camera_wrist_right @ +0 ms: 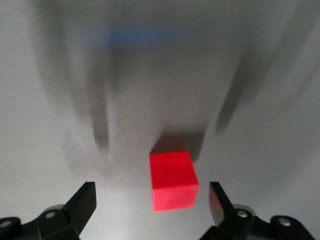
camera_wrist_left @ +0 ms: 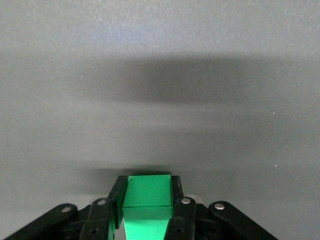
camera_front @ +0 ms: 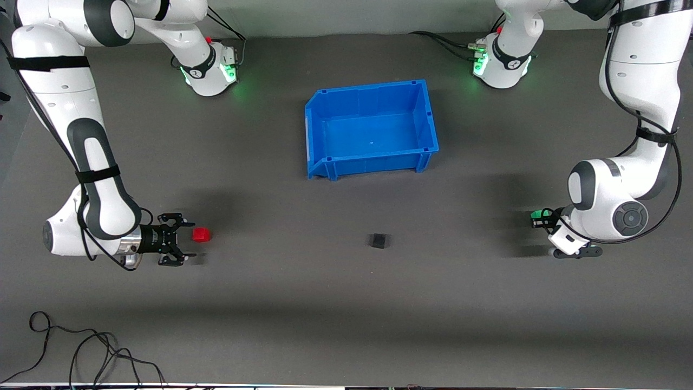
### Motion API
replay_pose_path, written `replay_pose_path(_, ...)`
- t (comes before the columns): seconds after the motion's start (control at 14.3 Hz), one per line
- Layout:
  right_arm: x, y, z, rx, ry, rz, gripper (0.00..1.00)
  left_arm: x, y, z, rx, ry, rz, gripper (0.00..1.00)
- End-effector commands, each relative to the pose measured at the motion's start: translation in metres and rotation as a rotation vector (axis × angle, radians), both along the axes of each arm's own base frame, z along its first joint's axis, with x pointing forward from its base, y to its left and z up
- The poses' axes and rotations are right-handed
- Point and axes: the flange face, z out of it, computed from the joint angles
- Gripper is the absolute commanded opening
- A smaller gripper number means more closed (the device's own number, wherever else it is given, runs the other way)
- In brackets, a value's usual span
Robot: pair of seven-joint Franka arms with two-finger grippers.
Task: Attach green and red cubes to black cube
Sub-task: 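Carry the green cube and the red cube toward the black cube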
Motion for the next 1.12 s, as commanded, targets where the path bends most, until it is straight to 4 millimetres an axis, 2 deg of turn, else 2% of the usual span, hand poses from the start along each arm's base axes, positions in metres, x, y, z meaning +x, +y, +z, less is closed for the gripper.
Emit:
replay_pose_path(0.0, -0.004, 0.003, -0.008, 0.02, -0.018, -0.02, 0.9, 0.016, -0.002, 0.024, 0.0, -0.025, 0.069, 0.02)
replay_pose_path(0.14, -0.004, 0.006, -0.005, 0.022, -0.023, -0.014, 0.64, 0.023, -0.022, 0.051, 0.031, -0.024, 0.259, 0.0)
replay_pose_path(0.21, -0.003, 0.007, -0.004, 0.023, -0.023, -0.013, 0.53, 0.031, -0.041, 0.064, 0.043, -0.042, 0.312, 0.0)
replay_pose_path(0.28, -0.002, 0.007, -0.001, 0.024, -0.025, -0.014, 0.42, 0.039, -0.061, 0.077, 0.055, -0.056, 0.373, 0.0)
replay_pose_path(0.35, -0.001, 0.007, 0.003, 0.024, -0.028, -0.017, 0.35, 0.045, -0.07, 0.087, 0.068, -0.059, 0.45, 0.0)
replay_pose_path(0.42, 0.0, 0.008, 0.006, 0.023, -0.029, -0.021, 0.31, 0.049, -0.079, 0.094, 0.079, -0.063, 0.533, 0.0)
replay_pose_path(0.49, 0.002, 0.011, 0.011, 0.022, -0.036, -0.02, 0.27, 0.049, -0.109, 0.099, 0.079, -0.06, 0.59, 0.01)
replay_pose_path(0.63, 0.01, 0.027, 0.027, 0.018, -0.053, -0.017, 0.27, 0.051, -0.158, 0.104, 0.088, -0.068, 0.723, 0.01)
replay_pose_path(0.7, 0.021, 0.04, 0.043, 0.013, -0.072, -0.023, 0.27, 0.047, -0.194, 0.1, 0.111, -0.06, 0.816, 0.01)
replay_pose_path(0.77, 0.029, 0.062, 0.054, 0.006, -0.072, -0.034, 0.27, 0.042, -0.225, 0.092, 0.128, -0.062, 0.898, 0.0)
replay_pose_path(0.91, 0.04, 0.113, 0.073, -0.002, -0.068, -0.043, 0.27, 0.042, -0.26, 0.079, 0.113, -0.06, 1.043, 0.0)
replay_pose_path(0.98, 0.046, 0.138, 0.081, -0.006, -0.067, -0.054, 0.27, 0.04, -0.284, 0.072, 0.067, -0.036, 1.113, 0.0)
replay_pose_path(1.05, 0.051, 0.163, 0.086, -0.012, -0.065, -0.075, 0.27, 0.041, -0.297, 0.069, 0.032, -0.042, 1.174, 0.0)
